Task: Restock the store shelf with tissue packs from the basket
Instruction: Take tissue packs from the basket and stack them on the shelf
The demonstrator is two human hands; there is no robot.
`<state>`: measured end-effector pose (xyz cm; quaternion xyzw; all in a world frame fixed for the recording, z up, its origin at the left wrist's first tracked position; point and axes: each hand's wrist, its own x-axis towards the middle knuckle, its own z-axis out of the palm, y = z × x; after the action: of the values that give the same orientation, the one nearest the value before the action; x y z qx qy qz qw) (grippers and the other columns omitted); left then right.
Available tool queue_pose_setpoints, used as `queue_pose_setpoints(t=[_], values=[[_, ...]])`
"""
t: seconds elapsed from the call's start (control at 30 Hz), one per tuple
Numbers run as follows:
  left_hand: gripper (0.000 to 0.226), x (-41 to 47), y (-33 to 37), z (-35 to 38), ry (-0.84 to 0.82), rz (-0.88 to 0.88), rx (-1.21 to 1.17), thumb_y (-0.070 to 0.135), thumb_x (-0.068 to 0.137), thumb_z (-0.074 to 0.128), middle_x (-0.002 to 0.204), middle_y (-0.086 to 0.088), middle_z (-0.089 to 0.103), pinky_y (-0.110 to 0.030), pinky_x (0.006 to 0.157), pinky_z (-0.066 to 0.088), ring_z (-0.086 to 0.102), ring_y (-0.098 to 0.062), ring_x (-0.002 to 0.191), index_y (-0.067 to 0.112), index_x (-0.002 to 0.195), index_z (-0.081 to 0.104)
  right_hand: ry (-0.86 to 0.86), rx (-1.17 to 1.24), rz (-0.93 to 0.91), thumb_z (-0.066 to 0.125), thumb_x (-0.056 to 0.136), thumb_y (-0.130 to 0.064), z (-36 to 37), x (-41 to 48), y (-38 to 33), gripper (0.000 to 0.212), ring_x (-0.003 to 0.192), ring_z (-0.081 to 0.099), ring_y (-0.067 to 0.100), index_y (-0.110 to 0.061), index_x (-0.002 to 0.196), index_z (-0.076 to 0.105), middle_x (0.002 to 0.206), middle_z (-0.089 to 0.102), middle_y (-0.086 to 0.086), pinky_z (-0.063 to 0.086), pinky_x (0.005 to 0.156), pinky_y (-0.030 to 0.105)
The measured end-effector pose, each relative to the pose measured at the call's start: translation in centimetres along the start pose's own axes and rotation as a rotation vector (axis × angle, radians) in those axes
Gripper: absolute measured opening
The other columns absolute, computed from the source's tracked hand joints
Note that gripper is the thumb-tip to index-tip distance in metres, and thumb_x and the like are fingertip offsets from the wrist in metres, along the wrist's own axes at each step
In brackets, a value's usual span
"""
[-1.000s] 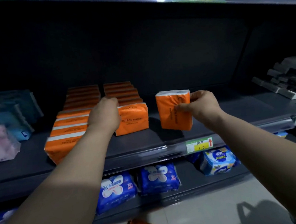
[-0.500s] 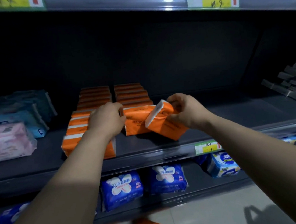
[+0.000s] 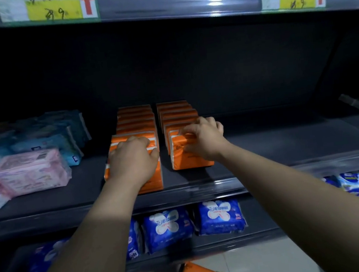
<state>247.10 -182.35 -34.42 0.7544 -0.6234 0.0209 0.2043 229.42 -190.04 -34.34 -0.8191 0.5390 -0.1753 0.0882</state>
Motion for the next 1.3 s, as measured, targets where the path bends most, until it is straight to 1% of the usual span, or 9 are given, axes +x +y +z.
queue_pose_setpoints(t=[0.07, 0.13, 0.23, 0.37, 0.6, 0.9, 1.0, 1.17, 1.3], values=[[0.038, 0.1, 0.0, 0.0, -0.013, -0.002, -0.005, 0.041, 0.091, 0.05, 0.125, -0.005, 0.059, -0.041, 0.095, 0.042, 0.052, -0.029, 0.116, 0.021, 0.121, 0.061, 0.006, -0.007, 0.008, 0.069, 0.081, -0.037, 0.6, 0.1, 0.0, 0.041, 0.129, 0.025, 0.027, -0.042, 0.12, 0.057, 0.131, 0.038, 0.004, 0.009, 0.114, 0.051], [0.039, 0.1, 0.1, 0.0, -0.02, -0.004, -0.007, 0.041, 0.092, 0.05, 0.127, -0.005, 0.058, -0.041, 0.095, 0.042, 0.052, -0.029, 0.117, 0.021, 0.123, 0.06, -0.006, 0.04, 0.012, 0.071, 0.079, -0.034, 1.1, 0.1, 0.1, 0.044, 0.13, 0.027, 0.028, -0.043, 0.12, 0.057, 0.133, 0.036, 0.004, 0.019, 0.113, 0.053], [0.038, 0.2, 0.1, 0.0, -0.02, -0.001, -0.006, 0.041, 0.092, 0.049, 0.126, -0.005, 0.058, -0.041, 0.096, 0.041, 0.051, -0.029, 0.117, 0.02, 0.122, 0.06, -0.054, 0.072, -0.045, 0.074, 0.073, -0.024, 1.3, 0.1, 0.6, 0.058, 0.127, 0.036, 0.026, -0.038, 0.124, 0.052, 0.134, 0.04, 0.001, 0.036, 0.105, 0.047], [0.039, 0.1, -0.1, 0.1, -0.018, -0.001, -0.034, 0.042, 0.092, 0.049, 0.128, -0.003, 0.058, -0.042, 0.098, 0.042, 0.051, -0.027, 0.118, 0.021, 0.124, 0.06, -0.023, 0.182, -0.054, 0.076, 0.069, -0.017, 1.1, 0.1, 1.6, 0.061, 0.12, 0.047, 0.02, -0.026, 0.124, 0.05, 0.13, 0.047, -0.003, 0.044, 0.097, 0.037], [0.04, 0.2, 0.0, 0.1, -0.021, 0.0, -0.006, 0.042, 0.092, 0.049, 0.127, -0.003, 0.058, -0.041, 0.097, 0.043, 0.051, -0.027, 0.118, 0.021, 0.124, 0.06, 0.042, 0.175, -0.085, 0.075, 0.07, -0.018, 2.2, 0.7, 1.6, 0.058, 0.122, 0.043, 0.023, -0.021, 0.123, 0.05, 0.131, 0.046, 0.001, 0.04, 0.103, 0.044], [0.03, -0.3, 1.7, -0.6, 0.007, 0.033, -0.031, 0.039, 0.09, 0.052, 0.113, -0.005, 0.064, -0.036, 0.082, 0.044, 0.057, -0.028, 0.107, 0.021, 0.109, 0.065, 0.099, 0.054, -0.133, 0.076, 0.071, -0.04, 0.5, -1.2, 2.4, 0.075, 0.129, 0.04, 0.019, -0.022, 0.136, 0.044, 0.138, 0.046, -0.002, 0.03, 0.111, 0.042], [0.029, -0.8, 3.1, -1.0, 0.002, 0.053, -0.065, 0.037, 0.09, 0.052, 0.113, -0.004, 0.062, -0.037, 0.085, 0.045, 0.056, -0.028, 0.106, 0.019, 0.109, 0.064, 0.132, 0.025, -0.147, 0.072, 0.076, -0.042, -0.6, -2.3, 2.9, 0.071, 0.13, 0.04, 0.019, -0.021, 0.138, 0.043, 0.14, 0.046, 0.0, 0.029, 0.112, 0.041], [0.041, -1.8, 6.3, -1.7, 0.016, 0.149, -0.077, 0.037, 0.092, 0.051, 0.128, -0.004, 0.057, -0.039, 0.096, 0.042, 0.052, -0.027, 0.116, 0.019, 0.128, 0.057, 0.174, -0.023, -0.143, 0.069, 0.081, -0.035, -3.1, -5.7, 4.3, 0.063, 0.132, 0.042, 0.021, -0.017, 0.137, 0.048, 0.139, 0.05, 0.004, 0.028, 0.113, 0.04], [0.036, -2.6, 9.9, -1.5, 0.009, 0.23, -0.075, 0.036, 0.091, 0.052, 0.126, -0.005, 0.058, -0.04, 0.096, 0.041, 0.052, -0.03, 0.115, 0.019, 0.122, 0.06, 0.179, -0.063, -0.084, 0.068, 0.081, -0.031, -5.3, -9.6, 6.5, 0.06, 0.131, 0.042, 0.021, -0.017, 0.137, 0.048, 0.14, 0.05, 0.004, 0.027, 0.112, 0.033]])
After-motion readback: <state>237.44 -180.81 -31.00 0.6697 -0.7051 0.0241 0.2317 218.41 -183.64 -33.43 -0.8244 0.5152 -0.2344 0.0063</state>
